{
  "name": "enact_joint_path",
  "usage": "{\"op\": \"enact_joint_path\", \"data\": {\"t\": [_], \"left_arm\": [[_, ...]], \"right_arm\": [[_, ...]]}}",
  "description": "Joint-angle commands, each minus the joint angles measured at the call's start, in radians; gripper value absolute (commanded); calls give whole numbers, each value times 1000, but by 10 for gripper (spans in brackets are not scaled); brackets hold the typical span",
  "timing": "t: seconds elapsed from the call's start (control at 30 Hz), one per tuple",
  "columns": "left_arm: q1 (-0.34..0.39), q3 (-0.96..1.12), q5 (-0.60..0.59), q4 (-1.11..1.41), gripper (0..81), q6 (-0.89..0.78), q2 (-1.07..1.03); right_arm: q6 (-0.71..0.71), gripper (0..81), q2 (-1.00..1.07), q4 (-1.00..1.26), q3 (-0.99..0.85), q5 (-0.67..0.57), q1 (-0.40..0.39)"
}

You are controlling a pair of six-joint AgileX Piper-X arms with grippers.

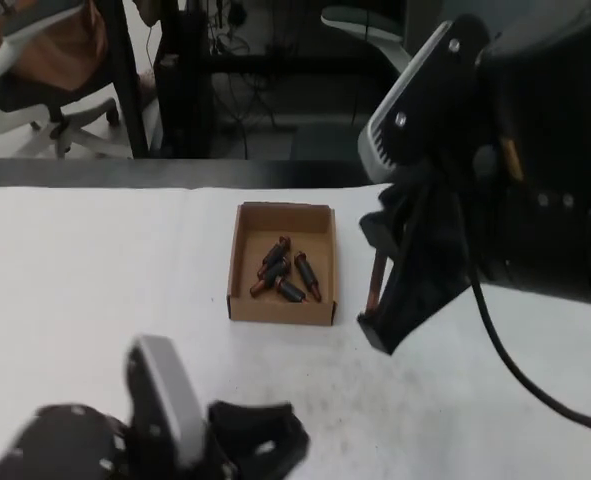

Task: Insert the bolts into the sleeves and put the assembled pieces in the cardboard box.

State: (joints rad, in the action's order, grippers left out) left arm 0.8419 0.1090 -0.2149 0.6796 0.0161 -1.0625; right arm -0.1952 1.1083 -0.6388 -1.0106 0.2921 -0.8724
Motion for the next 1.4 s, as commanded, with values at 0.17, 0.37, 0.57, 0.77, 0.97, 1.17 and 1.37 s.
{"op": "enact_joint_path", "data": {"t": [0.17, 0.37, 0.57, 0.77, 0.97, 1.17, 1.37], "left_arm": [[38, 71, 55, 171, 18, 7, -118], [38, 88, 56, 171, 18, -6, -118], [38, 88, 56, 195, 18, -62, -118], [38, 88, 76, 222, 18, -62, -118], [34, 88, 192, 222, 18, -62, -118], [26, 88, 191, 216, 18, -62, -123], [26, 86, 191, 216, 18, -62, -122]], "right_arm": [[-105, 6, 5, 4, -5, 70, -48], [-182, 6, 60, 40, -5, 143, -90], [-235, 6, 122, 153, -5, 217, -119], [-235, 6, 130, 158, -5, 253, -124], [-135, 6, 130, 158, -7, 232, -126], [-88, 6, 128, 158, -28, 211, -147], [-69, 6, 128, 163, -29, 211, -165]]}}
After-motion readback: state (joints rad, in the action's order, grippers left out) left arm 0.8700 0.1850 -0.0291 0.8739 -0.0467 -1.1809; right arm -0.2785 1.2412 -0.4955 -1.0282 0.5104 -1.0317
